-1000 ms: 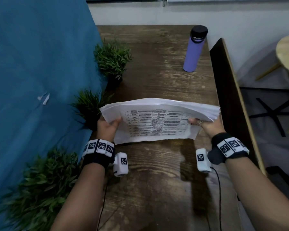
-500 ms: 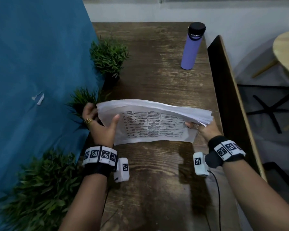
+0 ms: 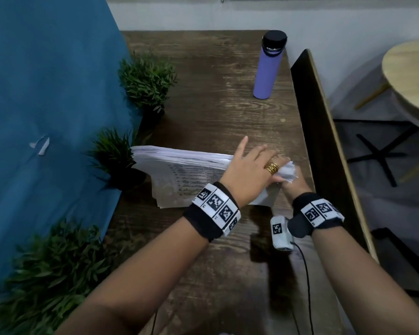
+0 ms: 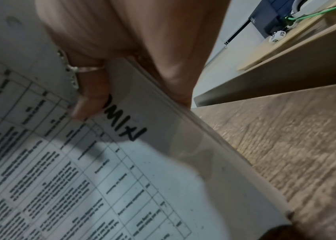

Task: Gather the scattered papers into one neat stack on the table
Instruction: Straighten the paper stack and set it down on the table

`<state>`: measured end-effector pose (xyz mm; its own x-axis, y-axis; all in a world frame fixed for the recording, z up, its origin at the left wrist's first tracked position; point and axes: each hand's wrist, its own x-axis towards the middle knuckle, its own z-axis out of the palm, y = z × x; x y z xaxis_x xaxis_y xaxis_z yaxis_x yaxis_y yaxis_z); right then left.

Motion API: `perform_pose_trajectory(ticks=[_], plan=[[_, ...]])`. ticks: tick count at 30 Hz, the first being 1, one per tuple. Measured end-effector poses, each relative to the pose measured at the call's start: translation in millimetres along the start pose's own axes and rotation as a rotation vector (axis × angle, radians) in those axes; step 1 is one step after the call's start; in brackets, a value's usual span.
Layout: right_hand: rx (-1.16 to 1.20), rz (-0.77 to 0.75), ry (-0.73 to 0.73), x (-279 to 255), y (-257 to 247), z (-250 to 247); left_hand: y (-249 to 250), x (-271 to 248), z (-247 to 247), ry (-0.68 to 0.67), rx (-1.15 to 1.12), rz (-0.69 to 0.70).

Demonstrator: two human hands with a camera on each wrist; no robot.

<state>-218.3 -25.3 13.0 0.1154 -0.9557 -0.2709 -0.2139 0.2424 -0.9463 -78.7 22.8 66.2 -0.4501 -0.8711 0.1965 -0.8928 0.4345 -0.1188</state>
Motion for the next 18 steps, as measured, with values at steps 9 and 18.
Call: perform_pose_trajectory(ticks=[9, 18], plan=[[0.048, -0.309, 0.098, -15.4, -30.8, 2.8, -47.4, -10.4, -26.0, 0.134, -0.216, -0.208], [0.040, -0.363, 0.304, -12.6, -53.8, -0.4, -116.1, -43.0, -50.3, 0.528, -0.628, -0.671]])
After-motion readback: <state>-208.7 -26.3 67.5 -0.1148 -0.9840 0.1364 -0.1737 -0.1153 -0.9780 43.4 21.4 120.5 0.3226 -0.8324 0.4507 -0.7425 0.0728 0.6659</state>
